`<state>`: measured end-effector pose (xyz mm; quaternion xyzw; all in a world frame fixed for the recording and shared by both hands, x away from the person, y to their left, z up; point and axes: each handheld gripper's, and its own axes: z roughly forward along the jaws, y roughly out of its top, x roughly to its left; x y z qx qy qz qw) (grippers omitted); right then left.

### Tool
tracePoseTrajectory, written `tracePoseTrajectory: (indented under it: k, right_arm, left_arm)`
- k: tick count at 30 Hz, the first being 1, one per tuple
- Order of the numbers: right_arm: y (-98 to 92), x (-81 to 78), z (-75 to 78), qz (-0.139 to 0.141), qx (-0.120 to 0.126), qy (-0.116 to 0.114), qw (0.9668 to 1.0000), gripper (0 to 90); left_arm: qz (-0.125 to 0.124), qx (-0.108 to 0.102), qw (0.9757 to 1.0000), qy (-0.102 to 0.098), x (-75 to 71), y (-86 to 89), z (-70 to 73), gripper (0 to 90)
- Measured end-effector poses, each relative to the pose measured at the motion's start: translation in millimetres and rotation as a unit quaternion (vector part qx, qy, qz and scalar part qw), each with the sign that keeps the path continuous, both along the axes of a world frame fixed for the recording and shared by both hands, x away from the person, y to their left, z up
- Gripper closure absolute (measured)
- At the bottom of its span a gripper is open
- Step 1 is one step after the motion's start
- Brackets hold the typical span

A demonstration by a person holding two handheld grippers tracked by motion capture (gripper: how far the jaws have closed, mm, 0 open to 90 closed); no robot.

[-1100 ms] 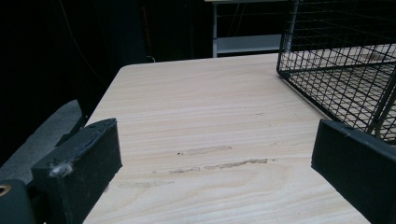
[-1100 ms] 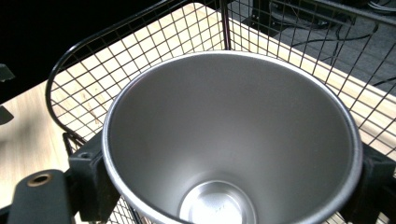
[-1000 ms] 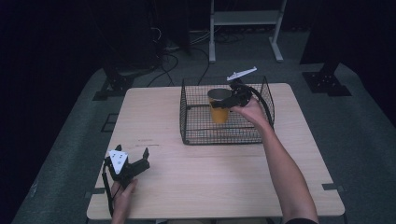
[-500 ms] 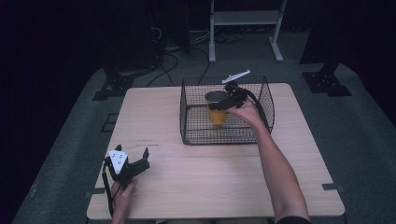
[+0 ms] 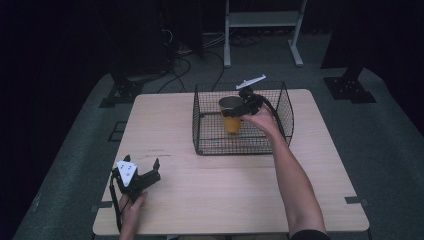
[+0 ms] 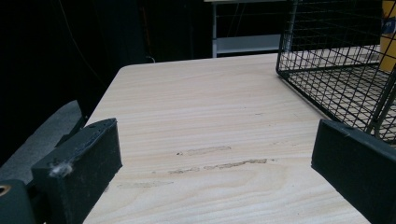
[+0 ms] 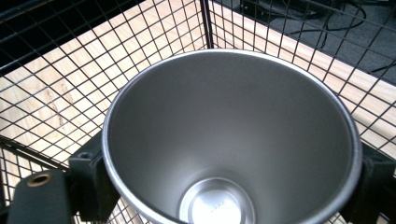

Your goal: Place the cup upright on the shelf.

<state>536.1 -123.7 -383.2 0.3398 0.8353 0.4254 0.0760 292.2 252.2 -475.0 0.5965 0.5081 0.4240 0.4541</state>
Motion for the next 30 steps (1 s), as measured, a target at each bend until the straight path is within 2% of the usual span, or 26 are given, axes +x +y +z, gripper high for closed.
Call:
tracePoseTrajectory:
  k: [11, 15, 21, 24, 25, 30]
  right_arm:
    - [7.4, 5.3, -8.6, -0.002, -0.009, 0.0, 1.0, 12.3]
    - [9.6, 7.0, -13.0, -0.004, -0.035, -0.005, 0.9994, 12.3]
    - [9.1, 6.9, -17.6, 0.005, -0.038, 0.006, 0.9992, 12.1]
    - [9.2, 5.6, -17.9, 0.006, -0.036, -0.001, 0.9993, 10.9]
    - [9.5, 4.5, -17.8, 0.007, -0.043, -0.006, 0.9991, 10.6]
    - [8.5, 3.4, -16.7, 0.007, -0.049, -0.007, 0.9988, 9.2]
  left_arm:
    - [0.0, -0.001, 1.0, 0.0, 0.0, 0.1, 0.0, 0.8]
    - [-0.001, -0.001, 1.0, -0.001, 0.0, 0.1, 0.0, 0.8]
    - [-0.001, 0.0, 1.0, -0.001, -0.1, -0.1, 0.0, 0.8]
    - [-0.001, 0.001, 1.0, -0.001, -0.2, -0.1, 0.0, 0.8]
    - [-0.001, 0.001, 1.0, -0.001, -0.2, -0.1, 0.0, 0.8]
    - [-0.002, 0.001, 1.0, 0.0, -0.3, -0.2, 0.0, 0.8]
